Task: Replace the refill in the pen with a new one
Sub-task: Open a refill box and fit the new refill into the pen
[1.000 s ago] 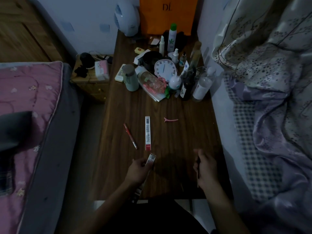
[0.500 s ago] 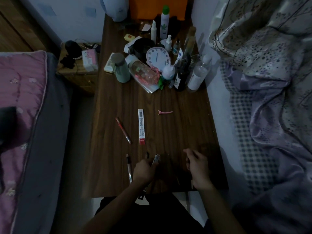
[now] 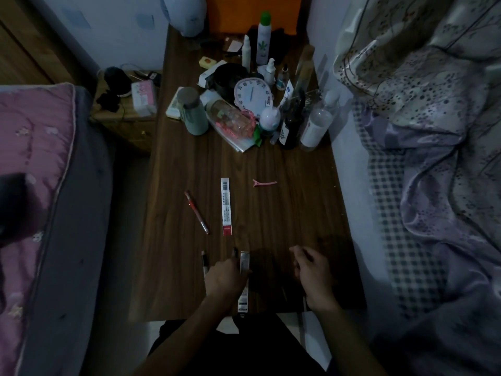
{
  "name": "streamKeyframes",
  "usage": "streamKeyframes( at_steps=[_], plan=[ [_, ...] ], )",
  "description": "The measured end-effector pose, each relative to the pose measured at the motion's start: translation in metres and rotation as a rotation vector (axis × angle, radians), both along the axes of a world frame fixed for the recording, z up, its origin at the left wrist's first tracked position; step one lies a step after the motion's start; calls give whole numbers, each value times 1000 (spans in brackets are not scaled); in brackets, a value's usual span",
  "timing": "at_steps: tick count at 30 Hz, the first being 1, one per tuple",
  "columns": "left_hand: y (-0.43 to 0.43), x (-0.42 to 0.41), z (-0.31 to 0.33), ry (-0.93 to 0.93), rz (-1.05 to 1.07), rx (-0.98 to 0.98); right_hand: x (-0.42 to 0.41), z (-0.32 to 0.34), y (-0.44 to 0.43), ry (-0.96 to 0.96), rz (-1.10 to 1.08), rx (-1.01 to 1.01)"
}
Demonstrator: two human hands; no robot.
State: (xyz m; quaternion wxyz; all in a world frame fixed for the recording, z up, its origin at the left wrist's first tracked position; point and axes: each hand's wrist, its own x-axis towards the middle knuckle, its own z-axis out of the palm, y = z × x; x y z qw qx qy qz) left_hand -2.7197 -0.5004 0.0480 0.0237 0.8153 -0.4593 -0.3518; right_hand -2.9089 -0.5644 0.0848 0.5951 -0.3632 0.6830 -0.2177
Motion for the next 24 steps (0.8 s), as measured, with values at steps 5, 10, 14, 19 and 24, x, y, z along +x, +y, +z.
streamKeyframes(
  at_steps=[5,10,14,19,24],
  plan=[
    [3,1,19,-3,-2,-99,5,6,3,-26,-25,0],
    [10,-7,45,372,-5,-190,19,15,7,-91,-27,-56],
    [18,-15,59,415,-73,-260,31,21,12,-169,41,-10],
    [29,-6,64,421,-60,-229,29,25,14,-244,168,47],
    [41,9,61,397,-104,-183,14,21,14,-110,461,58]
  ],
)
